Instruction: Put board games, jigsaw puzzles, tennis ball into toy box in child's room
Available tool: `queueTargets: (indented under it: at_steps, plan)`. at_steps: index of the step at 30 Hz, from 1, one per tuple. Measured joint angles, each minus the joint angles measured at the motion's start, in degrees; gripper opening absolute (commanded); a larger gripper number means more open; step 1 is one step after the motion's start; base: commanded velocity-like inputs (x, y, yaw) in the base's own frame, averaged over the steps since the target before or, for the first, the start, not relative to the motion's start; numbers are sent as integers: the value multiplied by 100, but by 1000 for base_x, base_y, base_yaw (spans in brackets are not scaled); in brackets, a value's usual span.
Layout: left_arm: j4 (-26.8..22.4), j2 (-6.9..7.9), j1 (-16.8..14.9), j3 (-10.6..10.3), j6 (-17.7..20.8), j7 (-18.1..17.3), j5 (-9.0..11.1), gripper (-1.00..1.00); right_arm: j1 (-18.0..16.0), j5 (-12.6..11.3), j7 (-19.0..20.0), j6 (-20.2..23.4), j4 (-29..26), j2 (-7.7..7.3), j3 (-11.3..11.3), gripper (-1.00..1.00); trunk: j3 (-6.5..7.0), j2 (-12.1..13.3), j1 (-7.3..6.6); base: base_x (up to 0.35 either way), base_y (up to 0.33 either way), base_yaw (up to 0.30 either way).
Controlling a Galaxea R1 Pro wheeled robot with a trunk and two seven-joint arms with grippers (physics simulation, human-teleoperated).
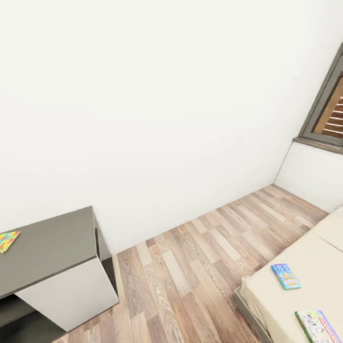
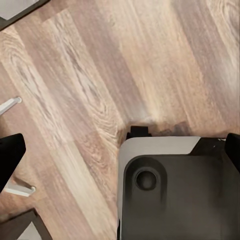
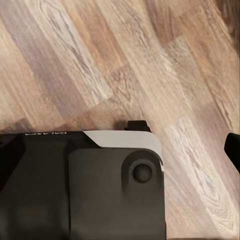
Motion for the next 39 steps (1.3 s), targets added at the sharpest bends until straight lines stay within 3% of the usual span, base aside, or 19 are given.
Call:
queueTargets:
  at_steps: [39]
  plan:
    - [8,0,0,1,1,0,0,100,0,6,0,0,0,0,0,100,-92,0,0,0,1,-267]
